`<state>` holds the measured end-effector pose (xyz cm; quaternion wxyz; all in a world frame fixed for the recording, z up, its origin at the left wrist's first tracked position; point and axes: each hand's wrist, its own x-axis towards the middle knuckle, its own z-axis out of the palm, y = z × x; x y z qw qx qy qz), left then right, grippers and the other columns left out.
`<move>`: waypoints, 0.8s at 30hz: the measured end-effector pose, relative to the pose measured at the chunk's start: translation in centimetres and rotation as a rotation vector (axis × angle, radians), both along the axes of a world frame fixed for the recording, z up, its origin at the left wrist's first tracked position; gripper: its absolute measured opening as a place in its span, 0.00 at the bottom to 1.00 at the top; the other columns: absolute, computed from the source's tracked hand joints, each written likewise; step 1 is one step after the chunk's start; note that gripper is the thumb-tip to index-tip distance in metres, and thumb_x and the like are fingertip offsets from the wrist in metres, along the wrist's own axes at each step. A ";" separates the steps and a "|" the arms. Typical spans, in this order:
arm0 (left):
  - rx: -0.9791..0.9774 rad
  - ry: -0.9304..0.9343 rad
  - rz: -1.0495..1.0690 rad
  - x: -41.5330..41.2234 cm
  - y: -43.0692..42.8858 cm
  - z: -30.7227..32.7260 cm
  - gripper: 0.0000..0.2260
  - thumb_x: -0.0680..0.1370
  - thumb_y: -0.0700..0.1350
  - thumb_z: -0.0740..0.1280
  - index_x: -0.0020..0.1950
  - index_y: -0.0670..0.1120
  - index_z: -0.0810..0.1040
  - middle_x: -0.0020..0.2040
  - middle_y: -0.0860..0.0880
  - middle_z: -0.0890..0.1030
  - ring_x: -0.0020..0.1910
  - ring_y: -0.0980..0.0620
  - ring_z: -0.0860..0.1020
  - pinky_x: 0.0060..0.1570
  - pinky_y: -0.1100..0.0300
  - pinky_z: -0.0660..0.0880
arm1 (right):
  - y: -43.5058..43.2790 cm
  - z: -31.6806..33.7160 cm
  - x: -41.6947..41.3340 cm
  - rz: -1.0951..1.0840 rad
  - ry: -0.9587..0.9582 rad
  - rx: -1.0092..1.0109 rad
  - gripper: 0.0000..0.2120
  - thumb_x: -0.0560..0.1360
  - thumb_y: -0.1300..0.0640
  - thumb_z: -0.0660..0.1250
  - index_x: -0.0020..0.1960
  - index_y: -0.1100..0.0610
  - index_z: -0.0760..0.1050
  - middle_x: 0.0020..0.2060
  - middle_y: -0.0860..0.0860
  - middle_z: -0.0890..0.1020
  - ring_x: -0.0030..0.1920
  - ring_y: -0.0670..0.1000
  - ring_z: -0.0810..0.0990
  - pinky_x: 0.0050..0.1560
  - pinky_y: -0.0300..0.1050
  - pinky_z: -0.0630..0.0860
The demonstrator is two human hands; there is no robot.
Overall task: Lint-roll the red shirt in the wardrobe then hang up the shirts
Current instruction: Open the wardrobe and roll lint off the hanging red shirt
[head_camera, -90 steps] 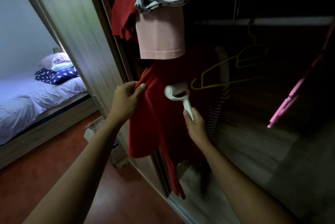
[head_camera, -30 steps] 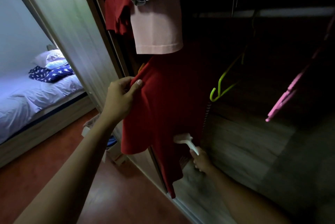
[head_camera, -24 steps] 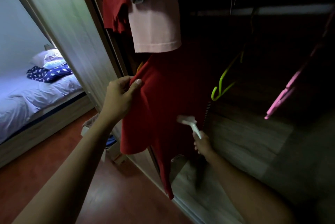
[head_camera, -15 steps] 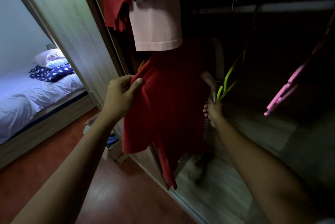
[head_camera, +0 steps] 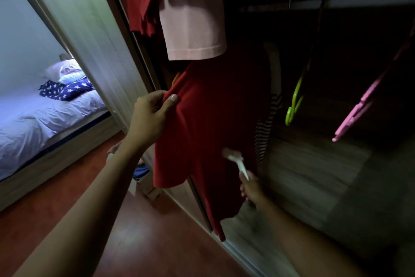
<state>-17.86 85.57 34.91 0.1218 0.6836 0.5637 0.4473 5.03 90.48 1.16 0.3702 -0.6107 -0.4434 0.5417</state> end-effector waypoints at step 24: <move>0.004 0.002 -0.012 1.1 -1.5 0.4 0.11 0.83 0.48 0.64 0.54 0.43 0.83 0.44 0.45 0.85 0.42 0.46 0.85 0.45 0.41 0.82 | -3.6 20.2 -2.5 0.001 0.208 0.780 0.05 0.82 0.51 0.63 0.50 0.52 0.73 0.34 0.39 0.73 0.35 0.38 0.72 0.38 0.32 0.69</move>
